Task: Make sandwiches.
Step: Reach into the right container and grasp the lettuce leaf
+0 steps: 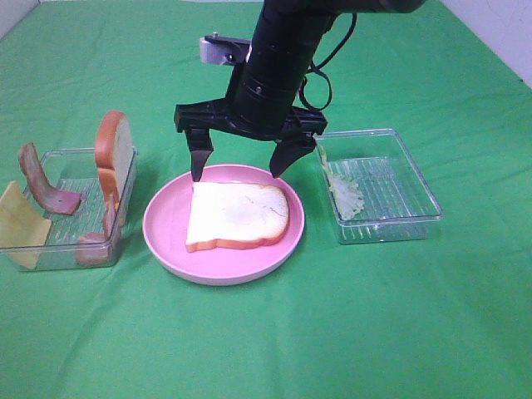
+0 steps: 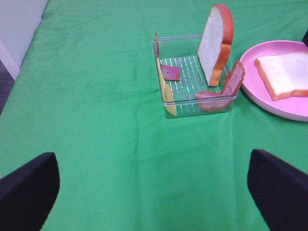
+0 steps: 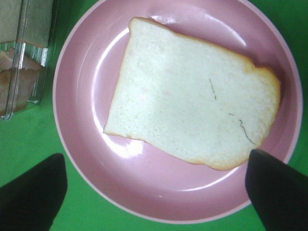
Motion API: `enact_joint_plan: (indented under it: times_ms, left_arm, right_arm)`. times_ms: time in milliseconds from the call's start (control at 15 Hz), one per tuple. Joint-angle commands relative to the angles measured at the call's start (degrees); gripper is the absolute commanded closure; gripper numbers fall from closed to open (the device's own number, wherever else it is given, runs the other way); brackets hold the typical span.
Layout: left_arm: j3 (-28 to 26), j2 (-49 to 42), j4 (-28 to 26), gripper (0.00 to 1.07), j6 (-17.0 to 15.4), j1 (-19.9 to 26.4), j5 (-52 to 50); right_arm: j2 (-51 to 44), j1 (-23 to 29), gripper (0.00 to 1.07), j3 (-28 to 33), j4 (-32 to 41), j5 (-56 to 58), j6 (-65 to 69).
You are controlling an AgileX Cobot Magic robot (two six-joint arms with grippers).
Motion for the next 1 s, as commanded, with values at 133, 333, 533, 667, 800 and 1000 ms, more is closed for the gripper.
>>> enact_joint_plan:
  times_ms: [133,333,533,667,800,1000]
  left_arm:
    - [0.06,-0.80,-0.46,0.06,-0.29,0.06,-0.23]
    - [0.06,-0.80,-0.46,0.06,-0.29,0.06,-0.23]
    - [0.06,-0.80,-0.46,0.06,-0.23,0.06,-0.23]
    - [0.06,-0.80,-0.46,0.06,-0.23,0.06,-0.23]
    - [0.06,-0.80,-0.46,0.06,-0.23,0.06,-0.23]
    - [0.06,-0.80,-0.46,0.06,-0.23,0.06,-0.23]
  right_arm:
    - [-0.57,0.11,0.12,-8.25,-5.44,9.22,-2.01]
    - [-0.57,0.06,0.12,-14.21,-10.83,16.56,-4.07]
    - [-0.57,-0.34,0.12,-14.90,-16.16,18.74,-3.84]
    - [-0.52,-1.66,0.12,-14.90,-17.53,18.74,-3.84]
    - [-0.11,-4.53,0.12,-14.67,-17.13,18.74,-3.38]
    - [0.06,-9.51,0.12,-14.61,-13.69,18.68,-2.75]
